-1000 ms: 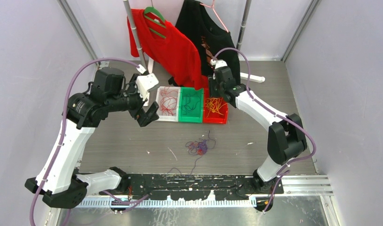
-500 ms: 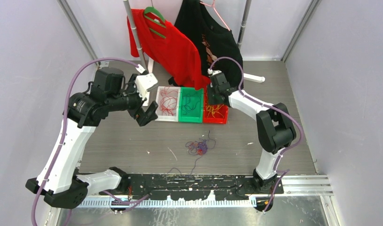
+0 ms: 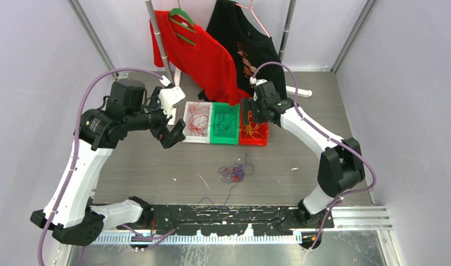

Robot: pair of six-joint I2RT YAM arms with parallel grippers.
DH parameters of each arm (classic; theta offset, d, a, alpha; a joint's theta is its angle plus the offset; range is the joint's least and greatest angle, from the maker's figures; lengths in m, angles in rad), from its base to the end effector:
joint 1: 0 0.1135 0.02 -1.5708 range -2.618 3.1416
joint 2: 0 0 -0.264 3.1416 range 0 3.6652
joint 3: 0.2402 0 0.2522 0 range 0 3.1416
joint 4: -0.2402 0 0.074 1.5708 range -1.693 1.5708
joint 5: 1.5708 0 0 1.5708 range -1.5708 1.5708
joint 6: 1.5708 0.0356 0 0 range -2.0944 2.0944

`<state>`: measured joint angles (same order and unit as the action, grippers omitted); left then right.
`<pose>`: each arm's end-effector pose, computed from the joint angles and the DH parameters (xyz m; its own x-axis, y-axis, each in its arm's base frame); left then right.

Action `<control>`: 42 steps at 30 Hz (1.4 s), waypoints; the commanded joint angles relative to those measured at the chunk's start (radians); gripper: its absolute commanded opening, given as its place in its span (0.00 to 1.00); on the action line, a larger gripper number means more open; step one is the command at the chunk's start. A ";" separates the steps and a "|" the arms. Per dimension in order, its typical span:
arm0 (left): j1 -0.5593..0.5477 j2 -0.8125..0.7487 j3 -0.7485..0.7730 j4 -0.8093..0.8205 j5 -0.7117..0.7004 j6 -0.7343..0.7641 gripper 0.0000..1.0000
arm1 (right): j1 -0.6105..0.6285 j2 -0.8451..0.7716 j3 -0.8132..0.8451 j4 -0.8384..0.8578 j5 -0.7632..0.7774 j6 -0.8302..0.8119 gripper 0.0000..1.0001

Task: Untangle the cables

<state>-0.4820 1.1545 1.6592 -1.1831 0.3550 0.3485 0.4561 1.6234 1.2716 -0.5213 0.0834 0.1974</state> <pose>0.1558 -0.0954 0.4585 -0.2923 0.5143 -0.8063 0.8238 0.5636 0.0609 0.3199 0.1536 0.2652 -0.7513 -0.1509 -0.6425 -0.2483 0.9666 0.0634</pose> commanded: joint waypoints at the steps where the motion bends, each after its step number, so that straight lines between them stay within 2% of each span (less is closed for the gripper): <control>1: 0.009 -0.006 0.024 0.016 0.026 0.012 0.99 | -0.002 -0.076 0.056 -0.018 -0.055 0.036 0.93; 3: 0.010 -0.007 0.023 0.015 0.028 0.011 0.99 | -0.005 -0.076 0.059 -0.012 -0.082 0.057 0.93; 5: 0.011 -0.006 0.022 0.013 0.030 0.011 0.99 | -0.008 -0.071 0.062 0.008 -0.102 0.083 0.87; 9: 0.013 -0.008 0.020 0.012 0.035 0.013 0.99 | -0.008 -0.034 0.055 0.077 -0.101 0.119 0.65; 12: 0.014 -0.009 0.009 0.016 0.036 0.013 0.99 | -0.010 0.032 0.070 0.130 -0.072 0.143 0.43; 18: 0.020 -0.010 0.006 0.017 0.038 0.017 0.99 | -0.009 0.151 0.094 0.229 0.024 0.146 0.16; 22: 0.030 -0.010 0.005 0.012 0.038 0.025 1.00 | -0.010 0.207 0.086 0.264 0.109 0.114 0.08; 27: 0.047 -0.011 -0.010 0.013 0.046 0.032 0.99 | -0.006 0.241 0.045 0.280 0.138 0.093 0.07; 32: 0.054 -0.011 -0.034 0.014 0.064 0.029 0.99 | 0.017 0.169 -0.060 0.351 0.186 0.081 0.10; 35: 0.054 -0.010 -0.060 0.012 0.074 0.030 0.99 | 0.046 0.063 -0.103 0.383 0.223 0.061 0.21; 40: 0.056 -0.009 -0.110 0.009 0.070 0.044 0.99 | 0.122 -0.120 -0.143 0.387 0.314 -0.005 0.59; 41: 0.056 -0.009 -0.118 0.006 0.067 0.051 0.99 | 0.139 -0.151 -0.137 0.370 0.332 -0.018 0.71; 42: 0.056 -0.007 -0.129 0.004 0.062 0.057 0.99 | 0.157 -0.183 -0.128 0.344 0.350 -0.023 0.92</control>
<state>-0.4313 1.1545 1.5517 -1.1870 0.4000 0.3771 0.5552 1.6093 1.1152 -0.2211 0.3305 0.2356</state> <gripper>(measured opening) 0.994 0.659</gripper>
